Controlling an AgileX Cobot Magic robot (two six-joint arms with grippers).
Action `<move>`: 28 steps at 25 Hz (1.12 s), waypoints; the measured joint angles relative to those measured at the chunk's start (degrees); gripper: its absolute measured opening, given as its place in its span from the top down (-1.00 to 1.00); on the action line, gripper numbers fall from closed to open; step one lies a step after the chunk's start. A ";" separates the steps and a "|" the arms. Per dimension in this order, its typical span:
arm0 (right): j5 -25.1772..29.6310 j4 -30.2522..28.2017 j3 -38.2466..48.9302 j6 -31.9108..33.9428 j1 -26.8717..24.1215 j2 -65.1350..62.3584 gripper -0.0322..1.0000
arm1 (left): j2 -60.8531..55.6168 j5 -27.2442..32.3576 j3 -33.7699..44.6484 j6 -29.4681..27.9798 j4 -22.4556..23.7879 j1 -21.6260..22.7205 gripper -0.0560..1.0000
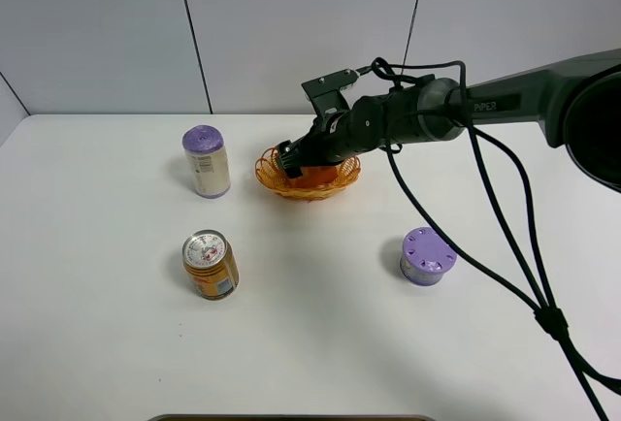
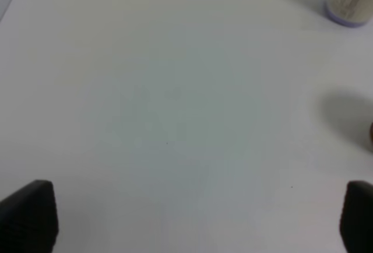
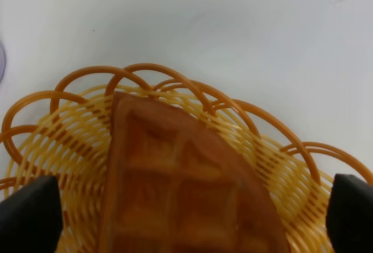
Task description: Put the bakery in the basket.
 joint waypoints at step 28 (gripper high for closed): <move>8.30 -7.26 0.00 2.83 -3.77 -28.23 -0.83 | 0.00 0.00 0.00 0.00 0.00 0.00 -0.97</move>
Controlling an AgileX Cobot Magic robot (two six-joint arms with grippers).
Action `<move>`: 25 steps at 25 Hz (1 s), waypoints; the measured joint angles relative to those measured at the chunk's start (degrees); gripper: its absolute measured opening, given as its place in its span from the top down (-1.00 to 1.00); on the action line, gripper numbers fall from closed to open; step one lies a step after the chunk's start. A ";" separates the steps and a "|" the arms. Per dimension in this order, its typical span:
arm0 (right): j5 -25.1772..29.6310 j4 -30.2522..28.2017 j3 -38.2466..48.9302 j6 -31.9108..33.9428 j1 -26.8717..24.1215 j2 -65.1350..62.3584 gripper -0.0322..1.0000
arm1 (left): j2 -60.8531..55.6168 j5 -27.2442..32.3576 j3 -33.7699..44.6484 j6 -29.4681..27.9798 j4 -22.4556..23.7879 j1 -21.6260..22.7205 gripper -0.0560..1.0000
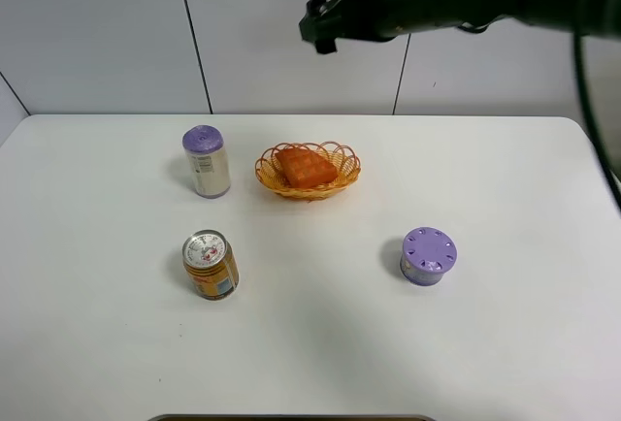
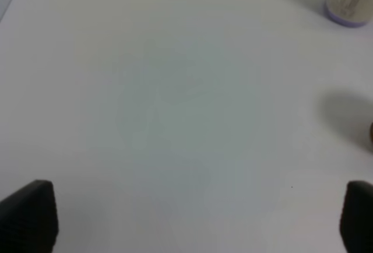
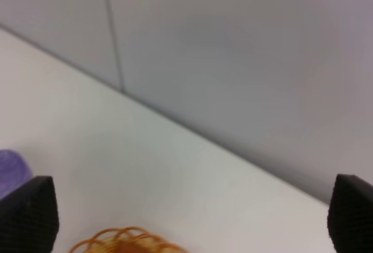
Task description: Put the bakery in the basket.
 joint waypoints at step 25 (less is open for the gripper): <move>29.83 -24.88 0.00 0.80 -14.90 -44.55 -0.83 | 0.00 0.00 0.00 0.00 0.00 0.00 -0.97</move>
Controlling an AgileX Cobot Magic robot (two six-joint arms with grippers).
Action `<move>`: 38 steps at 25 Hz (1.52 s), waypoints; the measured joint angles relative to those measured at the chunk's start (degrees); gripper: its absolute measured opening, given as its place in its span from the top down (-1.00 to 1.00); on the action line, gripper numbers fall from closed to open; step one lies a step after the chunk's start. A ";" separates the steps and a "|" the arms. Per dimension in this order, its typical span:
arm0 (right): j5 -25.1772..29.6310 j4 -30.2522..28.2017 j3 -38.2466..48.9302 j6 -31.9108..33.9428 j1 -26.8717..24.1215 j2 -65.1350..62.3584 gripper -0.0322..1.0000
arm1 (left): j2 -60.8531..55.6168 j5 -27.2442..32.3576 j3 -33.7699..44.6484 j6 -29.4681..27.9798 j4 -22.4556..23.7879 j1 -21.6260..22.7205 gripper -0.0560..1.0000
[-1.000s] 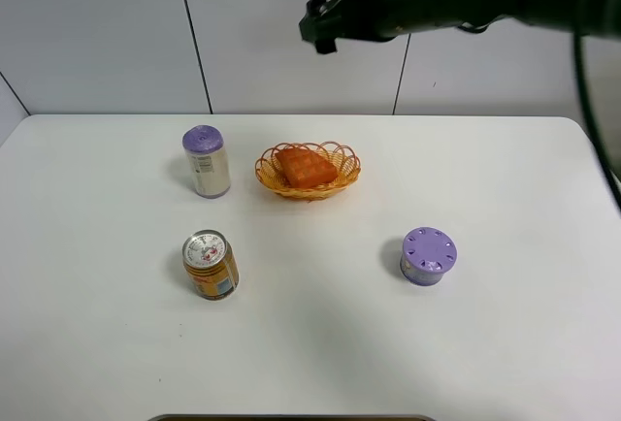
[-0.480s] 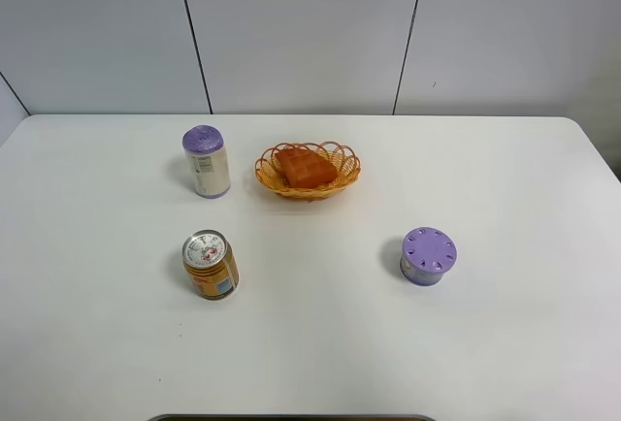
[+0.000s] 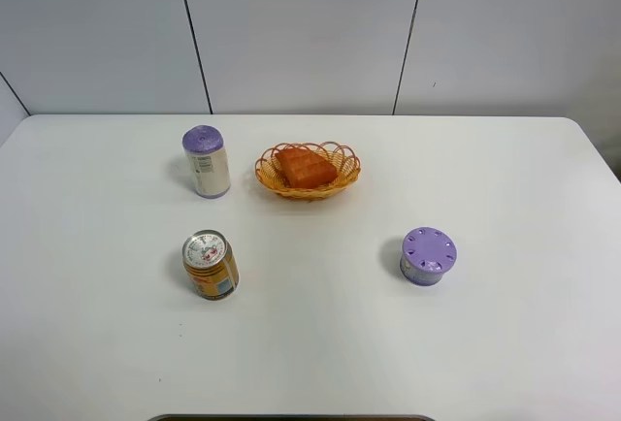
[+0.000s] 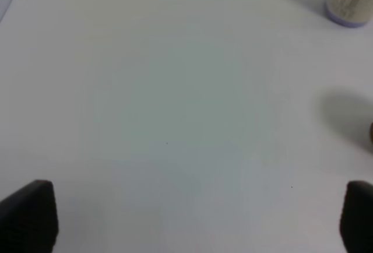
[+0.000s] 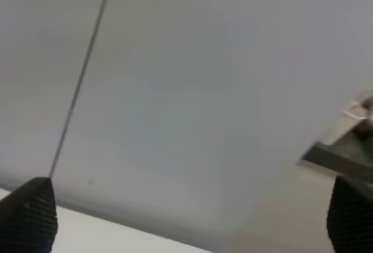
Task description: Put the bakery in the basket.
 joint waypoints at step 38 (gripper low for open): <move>26.17 15.70 21.94 2.64 -17.88 -45.87 -0.83 | 0.00 0.00 0.00 0.00 0.00 0.00 -0.97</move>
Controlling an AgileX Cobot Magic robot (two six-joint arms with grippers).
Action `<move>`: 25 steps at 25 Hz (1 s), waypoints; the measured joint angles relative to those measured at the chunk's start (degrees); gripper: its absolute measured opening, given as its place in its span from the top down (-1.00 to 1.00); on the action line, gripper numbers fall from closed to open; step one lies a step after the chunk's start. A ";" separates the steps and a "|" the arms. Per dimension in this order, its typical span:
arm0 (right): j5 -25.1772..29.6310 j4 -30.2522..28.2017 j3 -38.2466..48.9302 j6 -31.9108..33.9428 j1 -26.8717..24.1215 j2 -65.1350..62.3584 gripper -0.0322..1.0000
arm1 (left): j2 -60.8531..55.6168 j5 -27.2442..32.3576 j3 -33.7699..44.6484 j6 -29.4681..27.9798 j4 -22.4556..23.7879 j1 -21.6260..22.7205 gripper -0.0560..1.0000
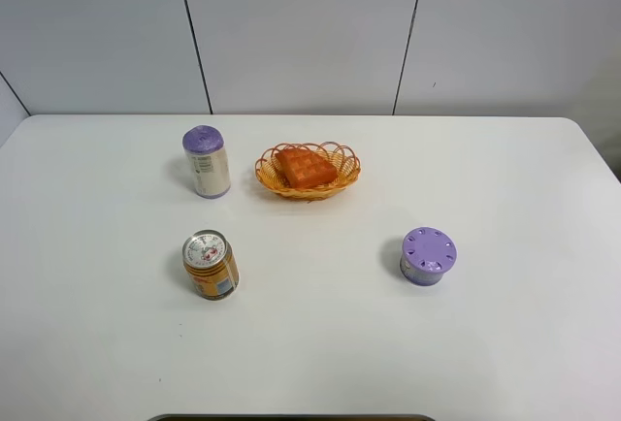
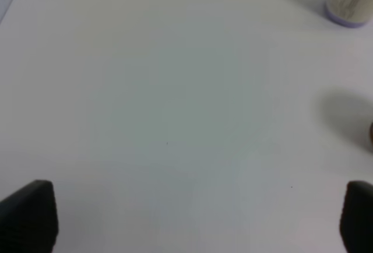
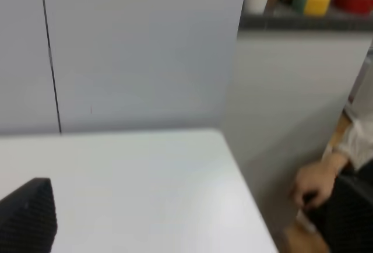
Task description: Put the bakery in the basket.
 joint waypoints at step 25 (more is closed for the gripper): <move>-7.04 1.57 25.32 2.33 5.30 -5.84 -0.83 | 0.00 0.00 0.00 0.00 0.05 0.00 -0.97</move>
